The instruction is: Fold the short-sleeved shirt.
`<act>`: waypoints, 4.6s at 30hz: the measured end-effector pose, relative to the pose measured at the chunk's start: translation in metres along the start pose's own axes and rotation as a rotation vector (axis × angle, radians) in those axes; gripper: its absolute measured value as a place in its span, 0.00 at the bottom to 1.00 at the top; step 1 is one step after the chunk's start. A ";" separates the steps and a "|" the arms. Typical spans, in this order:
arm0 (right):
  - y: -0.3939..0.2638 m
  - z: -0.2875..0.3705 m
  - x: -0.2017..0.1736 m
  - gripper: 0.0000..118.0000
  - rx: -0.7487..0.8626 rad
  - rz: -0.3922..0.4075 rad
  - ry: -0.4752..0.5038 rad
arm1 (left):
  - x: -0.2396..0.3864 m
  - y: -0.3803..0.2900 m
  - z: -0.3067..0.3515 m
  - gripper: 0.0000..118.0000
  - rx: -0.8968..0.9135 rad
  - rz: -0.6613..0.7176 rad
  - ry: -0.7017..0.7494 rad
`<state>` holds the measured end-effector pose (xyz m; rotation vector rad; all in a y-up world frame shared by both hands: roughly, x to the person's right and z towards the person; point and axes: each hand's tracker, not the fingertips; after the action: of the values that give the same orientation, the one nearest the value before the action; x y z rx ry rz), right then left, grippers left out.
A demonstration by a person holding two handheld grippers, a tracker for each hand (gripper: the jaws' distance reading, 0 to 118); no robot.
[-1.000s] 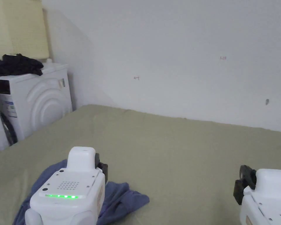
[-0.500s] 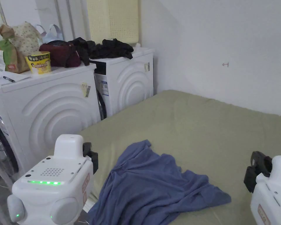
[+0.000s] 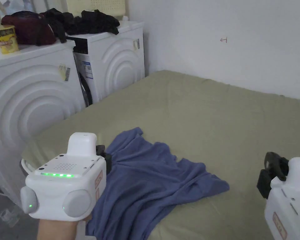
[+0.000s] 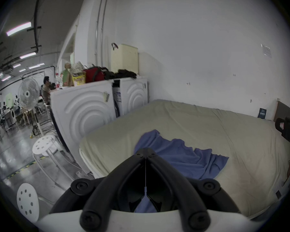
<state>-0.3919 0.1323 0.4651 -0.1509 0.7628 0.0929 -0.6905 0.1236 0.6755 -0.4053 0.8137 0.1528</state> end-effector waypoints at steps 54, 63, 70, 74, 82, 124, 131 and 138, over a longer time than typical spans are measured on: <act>-0.063 0.156 0.140 0.00 -0.178 -0.134 -0.376 | 0.281 0.040 -0.139 0.00 -0.391 -0.121 -0.533; -0.067 0.188 0.206 0.00 -0.169 -0.169 -0.570 | 0.521 0.057 -0.079 0.00 -0.355 -0.240 -0.914; -0.076 0.189 0.241 0.00 -0.177 -0.202 -0.648 | 0.634 -0.002 -0.046 0.00 -0.443 -0.370 -0.971; -0.087 0.185 0.251 0.00 -0.193 -0.238 -0.661 | 0.657 -0.072 -0.076 0.00 -0.574 -0.471 -0.882; -0.095 0.187 0.259 0.00 -0.221 -0.304 -0.673 | 0.639 -0.098 -0.079 1.00 -0.521 -0.541 -0.838; -0.059 0.168 0.162 0.00 -0.170 -0.130 -0.464 | 0.191 -0.039 -0.020 0.00 -0.240 -0.176 -0.482; -0.072 0.141 0.168 0.00 -0.225 -0.154 -0.447 | 0.230 -0.071 -0.113 0.97 -0.504 -0.222 -0.496; -0.086 0.112 0.169 0.00 -0.288 -0.140 -0.416 | 0.276 -0.088 -0.158 0.96 -0.566 -0.263 -0.399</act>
<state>-0.1818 0.0715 0.4365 -0.4438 0.3187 0.0967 -0.5839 -0.0271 0.4023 -0.9754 0.3050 0.2105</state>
